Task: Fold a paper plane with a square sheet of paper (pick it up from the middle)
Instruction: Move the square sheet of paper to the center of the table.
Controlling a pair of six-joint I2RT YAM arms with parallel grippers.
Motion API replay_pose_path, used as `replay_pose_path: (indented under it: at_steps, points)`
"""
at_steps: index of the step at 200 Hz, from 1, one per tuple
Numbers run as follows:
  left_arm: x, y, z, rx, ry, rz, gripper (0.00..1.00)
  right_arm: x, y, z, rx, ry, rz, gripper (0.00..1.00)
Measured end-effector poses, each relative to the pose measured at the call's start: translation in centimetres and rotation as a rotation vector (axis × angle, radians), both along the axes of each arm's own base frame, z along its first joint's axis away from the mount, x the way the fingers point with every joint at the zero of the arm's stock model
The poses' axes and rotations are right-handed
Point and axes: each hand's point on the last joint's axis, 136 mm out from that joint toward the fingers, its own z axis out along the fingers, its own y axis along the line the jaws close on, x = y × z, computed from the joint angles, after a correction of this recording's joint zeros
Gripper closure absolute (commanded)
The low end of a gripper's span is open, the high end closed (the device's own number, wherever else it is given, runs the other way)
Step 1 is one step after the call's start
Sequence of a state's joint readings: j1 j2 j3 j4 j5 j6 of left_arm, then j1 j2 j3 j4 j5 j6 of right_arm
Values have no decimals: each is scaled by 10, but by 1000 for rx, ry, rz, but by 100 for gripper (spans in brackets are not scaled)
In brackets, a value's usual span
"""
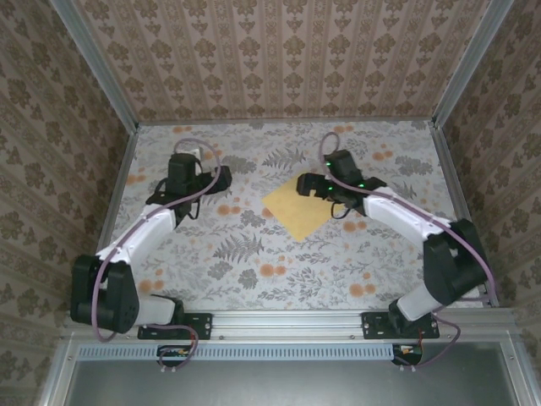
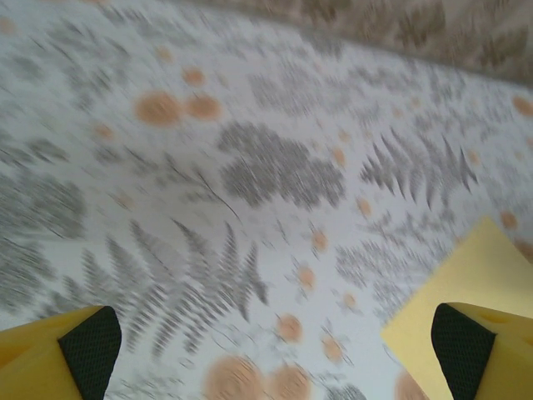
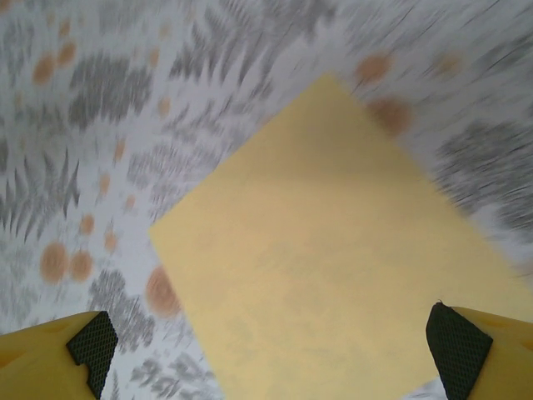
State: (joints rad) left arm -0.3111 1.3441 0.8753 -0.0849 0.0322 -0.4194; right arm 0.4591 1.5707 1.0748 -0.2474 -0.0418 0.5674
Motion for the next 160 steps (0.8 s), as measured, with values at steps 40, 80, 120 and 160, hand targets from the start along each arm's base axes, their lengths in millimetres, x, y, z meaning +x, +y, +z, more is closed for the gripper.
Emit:
replay_pose_path:
  at_steps: [40, 80, 120, 160]
  points:
    - [-18, -38, -43, -29, 160, -70, 0, 7, 42, -33, -14, 125, 58, 6]
    - [-23, -53, -49, -67, 202, -71, 0, 32, 52, -54, -42, 193, 42, 9]
    - [-22, -53, -50, -89, 214, -48, 0, 29, 42, -81, -105, 286, 7, 9]
    - [-22, -53, -52, -91, 221, -44, 0, 17, 20, -100, -176, 364, -53, 8]
